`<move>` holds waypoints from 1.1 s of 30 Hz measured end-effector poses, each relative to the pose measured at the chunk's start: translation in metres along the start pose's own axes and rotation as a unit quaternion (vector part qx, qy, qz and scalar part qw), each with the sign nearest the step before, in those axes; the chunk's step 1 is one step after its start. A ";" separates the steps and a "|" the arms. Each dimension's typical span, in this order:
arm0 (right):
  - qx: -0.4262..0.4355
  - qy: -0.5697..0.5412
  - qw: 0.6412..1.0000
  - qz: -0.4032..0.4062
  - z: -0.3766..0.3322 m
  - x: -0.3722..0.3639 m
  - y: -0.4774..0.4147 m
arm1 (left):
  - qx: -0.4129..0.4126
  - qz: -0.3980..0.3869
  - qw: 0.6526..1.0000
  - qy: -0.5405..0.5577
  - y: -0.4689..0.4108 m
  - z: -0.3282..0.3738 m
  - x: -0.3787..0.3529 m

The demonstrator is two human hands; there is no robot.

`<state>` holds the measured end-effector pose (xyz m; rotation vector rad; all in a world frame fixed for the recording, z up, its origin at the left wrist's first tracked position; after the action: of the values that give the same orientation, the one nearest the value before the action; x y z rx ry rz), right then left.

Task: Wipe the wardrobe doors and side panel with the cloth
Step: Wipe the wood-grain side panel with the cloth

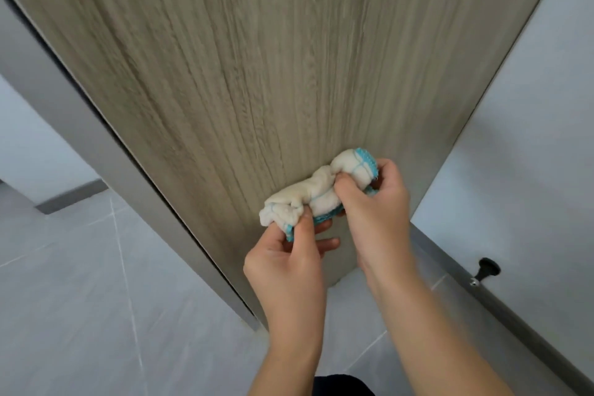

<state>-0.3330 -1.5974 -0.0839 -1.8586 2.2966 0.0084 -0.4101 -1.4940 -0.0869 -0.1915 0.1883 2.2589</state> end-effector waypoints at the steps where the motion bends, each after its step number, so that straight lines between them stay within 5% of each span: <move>1: -0.007 0.007 1.000 0.005 0.014 0.004 0.002 | 0.018 0.001 1.000 -0.006 0.000 -0.013 0.001; 12: -0.169 0.129 0.976 0.038 0.196 0.055 0.014 | 0.263 0.038 0.964 -0.030 -0.004 -0.191 0.012; 22: -0.295 0.220 0.930 0.015 0.319 0.082 0.009 | 0.468 0.100 0.878 -0.008 -0.013 -0.316 0.018; 33: -0.394 0.308 0.866 -0.007 0.391 0.089 0.013 | 0.529 0.177 0.828 0.066 -0.034 -0.410 0.033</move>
<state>-0.3077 -1.6330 -0.4826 -2.5434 3.0119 0.4934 -0.3740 -1.5297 -0.4970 0.3115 1.5995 2.1402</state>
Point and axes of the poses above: each hand's wrist, its own y-axis away from the middle knuckle, its own x-axis out of the back of the hand, z = x × y, the point moved 5 cm from there along -y, towards the middle knuckle, and after that the axes turned 1 degree about x, right-handed, at the moved point
